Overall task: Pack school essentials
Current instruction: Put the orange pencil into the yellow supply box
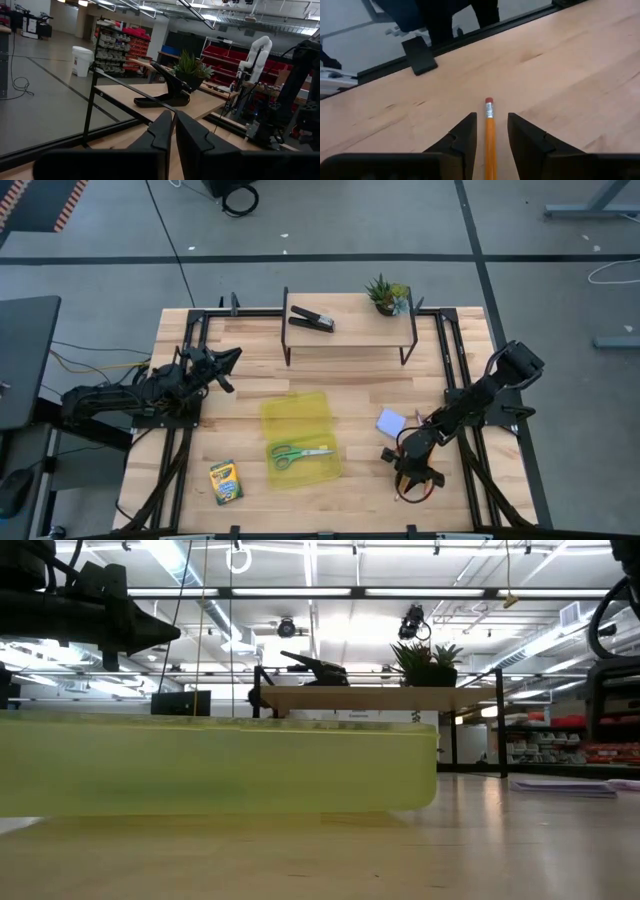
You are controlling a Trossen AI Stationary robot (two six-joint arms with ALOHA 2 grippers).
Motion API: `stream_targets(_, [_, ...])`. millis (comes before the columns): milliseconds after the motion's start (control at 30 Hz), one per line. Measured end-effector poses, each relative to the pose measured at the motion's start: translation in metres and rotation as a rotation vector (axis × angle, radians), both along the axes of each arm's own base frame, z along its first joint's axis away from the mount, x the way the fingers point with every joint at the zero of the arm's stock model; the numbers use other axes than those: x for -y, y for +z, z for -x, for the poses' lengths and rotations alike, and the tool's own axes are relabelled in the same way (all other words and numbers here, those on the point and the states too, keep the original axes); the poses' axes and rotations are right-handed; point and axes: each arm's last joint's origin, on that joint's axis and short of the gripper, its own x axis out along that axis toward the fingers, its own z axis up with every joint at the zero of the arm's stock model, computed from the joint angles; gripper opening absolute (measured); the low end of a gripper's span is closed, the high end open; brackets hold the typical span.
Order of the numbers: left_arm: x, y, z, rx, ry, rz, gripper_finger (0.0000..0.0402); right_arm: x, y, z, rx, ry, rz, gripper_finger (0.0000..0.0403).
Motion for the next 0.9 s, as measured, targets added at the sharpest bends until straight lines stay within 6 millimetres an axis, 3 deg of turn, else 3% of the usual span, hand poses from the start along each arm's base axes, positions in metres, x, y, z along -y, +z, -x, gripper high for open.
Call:
stream_targets(400, [0.0, 0.0, 0.0, 0.0, 0.0, 0.0, 0.0029, 0.015, -0.014, 0.015, 0.006, 0.008, 0.052, 0.0115])
stream_targets(900, [0.0, 0.0, 0.0, 0.0, 0.0, 0.0, 0.0034, 0.015, -0.036, 0.005, -0.019, -0.016, -0.024, 0.0109])
